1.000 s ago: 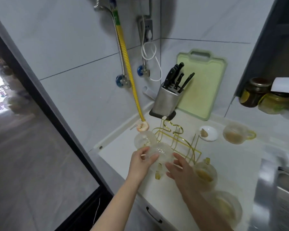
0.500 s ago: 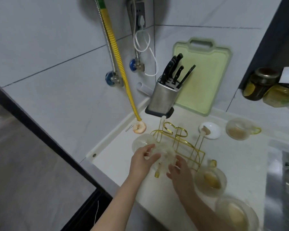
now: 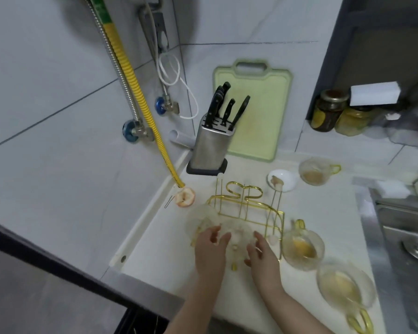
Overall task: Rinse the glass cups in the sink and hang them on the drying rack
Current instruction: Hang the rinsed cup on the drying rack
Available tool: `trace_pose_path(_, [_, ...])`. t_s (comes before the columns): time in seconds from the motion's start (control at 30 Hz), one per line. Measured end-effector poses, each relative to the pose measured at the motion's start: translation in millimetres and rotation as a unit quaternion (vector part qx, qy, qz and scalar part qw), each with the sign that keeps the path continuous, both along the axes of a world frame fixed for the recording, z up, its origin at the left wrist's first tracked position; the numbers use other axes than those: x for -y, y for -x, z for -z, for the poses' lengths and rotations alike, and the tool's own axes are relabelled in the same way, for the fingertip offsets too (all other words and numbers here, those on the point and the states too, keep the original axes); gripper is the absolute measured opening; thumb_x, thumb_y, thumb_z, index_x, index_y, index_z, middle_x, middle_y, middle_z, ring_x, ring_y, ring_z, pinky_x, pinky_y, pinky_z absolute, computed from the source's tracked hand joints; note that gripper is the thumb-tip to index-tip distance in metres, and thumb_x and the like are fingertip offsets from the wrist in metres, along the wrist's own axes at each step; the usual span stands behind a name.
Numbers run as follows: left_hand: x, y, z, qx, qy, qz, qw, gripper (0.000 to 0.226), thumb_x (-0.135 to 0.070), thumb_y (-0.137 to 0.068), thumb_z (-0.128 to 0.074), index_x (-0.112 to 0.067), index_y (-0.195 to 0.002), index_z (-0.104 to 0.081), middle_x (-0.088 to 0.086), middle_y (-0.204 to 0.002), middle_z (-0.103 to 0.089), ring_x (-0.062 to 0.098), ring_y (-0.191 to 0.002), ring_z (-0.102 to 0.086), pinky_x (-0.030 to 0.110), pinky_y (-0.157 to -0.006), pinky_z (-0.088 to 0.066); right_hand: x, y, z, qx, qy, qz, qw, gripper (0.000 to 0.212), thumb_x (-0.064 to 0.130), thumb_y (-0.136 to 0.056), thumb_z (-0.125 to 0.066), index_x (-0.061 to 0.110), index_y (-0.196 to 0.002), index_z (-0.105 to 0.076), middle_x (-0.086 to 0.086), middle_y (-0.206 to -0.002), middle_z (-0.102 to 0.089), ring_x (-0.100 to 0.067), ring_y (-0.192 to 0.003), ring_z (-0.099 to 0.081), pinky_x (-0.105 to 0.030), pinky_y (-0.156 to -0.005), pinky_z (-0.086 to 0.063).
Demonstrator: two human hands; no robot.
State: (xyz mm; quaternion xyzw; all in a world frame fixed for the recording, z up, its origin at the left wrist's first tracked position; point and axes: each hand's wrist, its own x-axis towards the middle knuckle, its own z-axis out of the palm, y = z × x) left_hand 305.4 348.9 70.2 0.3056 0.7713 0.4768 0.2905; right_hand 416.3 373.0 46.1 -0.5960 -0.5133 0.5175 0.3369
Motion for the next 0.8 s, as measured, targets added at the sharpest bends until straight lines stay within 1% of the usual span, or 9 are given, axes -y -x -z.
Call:
trace_pose_path(0.1, [-2,-2,2,-0.009,0.004,-0.011,1.000,0.032,-0.026,-0.085,-0.070,-0.015,-0.114,-0.064,-0.003,-0.106,-0.060,0.011,-0.093,-0.057,0.022,-0.085,-0.044,-2,3,5,-0.013,0.005,0.021,1.000,0.044,0.014,-0.096,-0.049,0.019,-0.139,-0.043,-0.005,-0.137,-0.053,-0.021,-0.119,-0.054,-0.045,-0.097,-0.050])
trace_pose_path(0.27, [-5,-3,1,-0.036,0.019,-0.013,0.999,0.030,-0.028,-0.084,-0.070,-0.017,-0.112,-0.065,-0.001,-0.103,-0.058,0.010,-0.089,-0.055,0.021,-0.079,-0.039,-8,8,6,-0.021,0.027,0.040,0.999,0.043,0.013,-0.097,-0.049,0.020,-0.139,-0.044,-0.008,-0.132,-0.056,-0.026,-0.120,-0.054,-0.047,-0.102,-0.046])
trace_pose_path(0.4, [-6,0,2,-0.015,0.036,-0.013,0.999,0.030,-0.029,-0.083,-0.071,-0.016,-0.109,-0.062,-0.002,-0.099,-0.061,0.013,-0.090,-0.057,0.021,-0.077,-0.040,-9,8,3,-0.030,0.051,0.042,0.997,0.043,0.012,-0.096,-0.049,0.021,-0.138,-0.043,-0.013,-0.114,-0.062,-0.025,-0.103,-0.061,-0.048,-0.096,-0.050])
trace_pose_path(0.5, [-4,1,2,-0.008,0.039,-0.007,0.999,0.027,-0.030,-0.084,-0.069,-0.020,-0.108,-0.060,-0.006,-0.098,-0.061,0.010,-0.089,-0.057,0.021,-0.075,-0.041,-5,6,2,-0.025,0.051,0.035,0.998,0.044,0.015,-0.096,-0.051,0.019,-0.139,-0.041,-0.006,-0.101,-0.061,-0.017,-0.088,-0.060,-0.046,-0.094,-0.051])
trace_pose_path(0.53, [-2,1,2,-0.005,0.044,-0.010,0.999,0.026,-0.031,-0.085,-0.069,-0.022,-0.107,-0.058,-0.008,-0.097,-0.060,0.008,-0.087,-0.057,0.021,-0.072,-0.041,-3,5,2,-0.026,0.055,0.033,0.998,0.044,0.014,-0.096,-0.051,0.017,-0.138,-0.041,-0.003,-0.096,-0.060,-0.015,-0.083,-0.059,-0.045,-0.092,-0.051])
trace_pose_path(0.6, [5,2,2,-0.002,0.065,-0.017,0.998,0.021,-0.034,-0.086,-0.067,-0.023,-0.099,-0.056,-0.010,-0.091,-0.060,0.003,-0.077,-0.055,0.021,-0.062,-0.038,2,1,5,-0.033,0.068,0.031,0.997,0.042,0.012,-0.095,-0.052,0.012,-0.135,-0.043,-0.001,-0.088,-0.060,-0.017,-0.077,-0.058,-0.044,-0.089,-0.052])
trace_pose_path(0.67, [12,3,5,-0.010,0.085,-0.008,0.996,0.017,-0.037,-0.087,-0.064,-0.023,-0.089,-0.056,-0.011,-0.081,-0.059,-0.001,-0.069,-0.052,0.021,-0.056,-0.035,8,-7,7,-0.043,0.075,0.035,0.996,0.035,0.007,-0.094,-0.052,0.007,-0.129,-0.048,-0.002,-0.085,-0.059,-0.022,-0.079,-0.057,-0.041,-0.084,-0.052])
trace_pose_path(0.73, [17,0,8,-0.016,0.089,0.013,0.996,0.020,-0.038,-0.088,-0.063,-0.025,-0.077,-0.054,-0.009,-0.073,-0.058,0.003,-0.066,-0.053,0.023,-0.056,-0.037,14,-16,7,-0.054,0.071,0.050,0.995,0.027,0.002,-0.093,-0.051,0.003,-0.120,-0.052,-0.002,-0.082,-0.058,-0.024,-0.081,-0.056,-0.033,-0.072,-0.051])
trace_pose_path(0.8, [21,-7,12,-0.014,0.075,0.042,0.996,0.023,-0.037,-0.088,-0.063,-0.027,-0.070,-0.051,-0.008,-0.070,-0.059,0.007,-0.066,-0.055,0.024,-0.057,-0.038,19,-27,6,-0.057,0.060,0.071,0.994,0.021,0.002,-0.094,-0.050,0.003,-0.113,-0.056,-0.002,-0.083,-0.061,-0.024,-0.083,-0.057,-0.028,-0.068,-0.049])
